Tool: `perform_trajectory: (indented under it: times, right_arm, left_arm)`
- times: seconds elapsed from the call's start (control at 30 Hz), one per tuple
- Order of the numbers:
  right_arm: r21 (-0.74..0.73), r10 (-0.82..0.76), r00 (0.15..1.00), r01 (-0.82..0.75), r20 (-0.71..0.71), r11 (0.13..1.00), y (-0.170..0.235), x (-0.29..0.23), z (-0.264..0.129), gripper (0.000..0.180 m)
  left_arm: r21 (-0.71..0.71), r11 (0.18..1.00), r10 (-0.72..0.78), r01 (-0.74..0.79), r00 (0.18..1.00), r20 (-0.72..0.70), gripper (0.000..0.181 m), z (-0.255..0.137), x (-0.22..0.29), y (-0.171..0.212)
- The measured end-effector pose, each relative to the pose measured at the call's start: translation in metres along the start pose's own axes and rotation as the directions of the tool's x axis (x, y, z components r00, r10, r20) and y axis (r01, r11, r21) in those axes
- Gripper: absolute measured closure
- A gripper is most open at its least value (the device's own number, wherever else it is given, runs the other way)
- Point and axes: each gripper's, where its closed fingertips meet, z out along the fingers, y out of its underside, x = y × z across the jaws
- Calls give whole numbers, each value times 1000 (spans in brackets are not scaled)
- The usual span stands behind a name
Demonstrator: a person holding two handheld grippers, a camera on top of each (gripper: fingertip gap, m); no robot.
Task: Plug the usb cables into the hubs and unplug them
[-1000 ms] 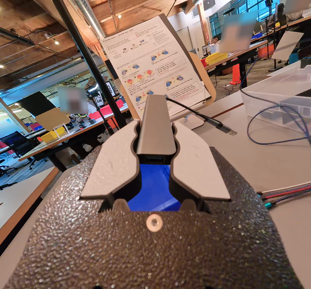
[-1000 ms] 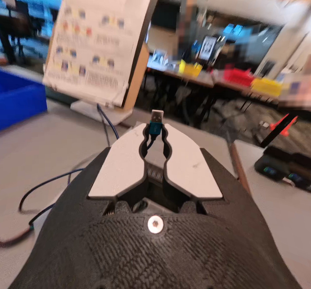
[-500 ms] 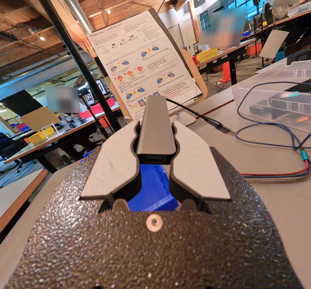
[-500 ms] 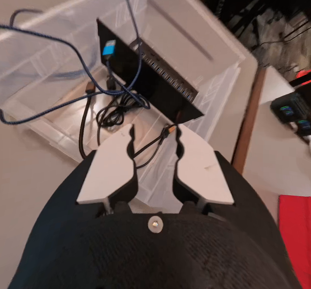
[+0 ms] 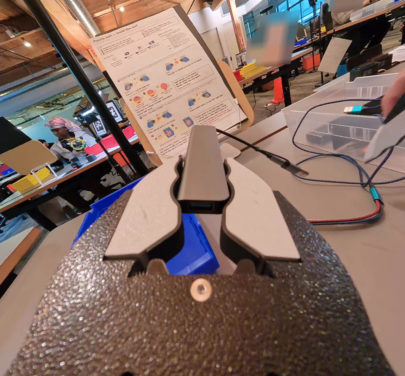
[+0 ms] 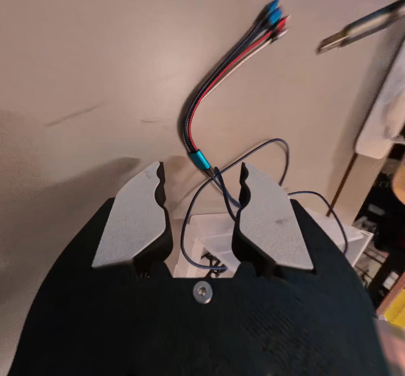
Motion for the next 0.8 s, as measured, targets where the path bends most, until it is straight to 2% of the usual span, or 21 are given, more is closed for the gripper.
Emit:
perform_trajectory:
  times: [0.1,0.23,0.33,0.47,0.5,0.63,0.73,0.8]
  right_arm:
    - [-171,-33,996,48,87,984,12,-1,24,113]
    - [-262,106,974,-51,202,964,13,6,39,120]
    - [-356,200,951,-107,235,928,27,12,48,118]
    - [-430,180,961,-75,209,900,39,15,54,116]
    - [-431,189,952,-70,239,900,37,9,53,128]
    - [-473,316,897,-143,309,870,38,-2,51,147]
    - [-463,370,855,-180,363,868,38,-2,53,149]
    - [-454,339,866,-152,366,878,39,0,53,156]
  left_arm:
    - [-3,1000,-1,1,1000,-4,146,0,-1,2]
    - [1,1000,-21,21,1000,6,146,-1,-8,5]
    - [-4,999,-42,42,999,-3,146,-1,-9,9]
    - [1,998,-57,57,998,-20,146,-1,-10,11]
    - [3,998,-61,61,998,-26,146,-1,-10,11]
    - [1,997,-81,81,995,-60,146,1,-5,15]
    - [2,997,-79,80,994,-74,146,1,-3,16]
    - [11,997,-77,78,994,-79,146,0,-4,15]
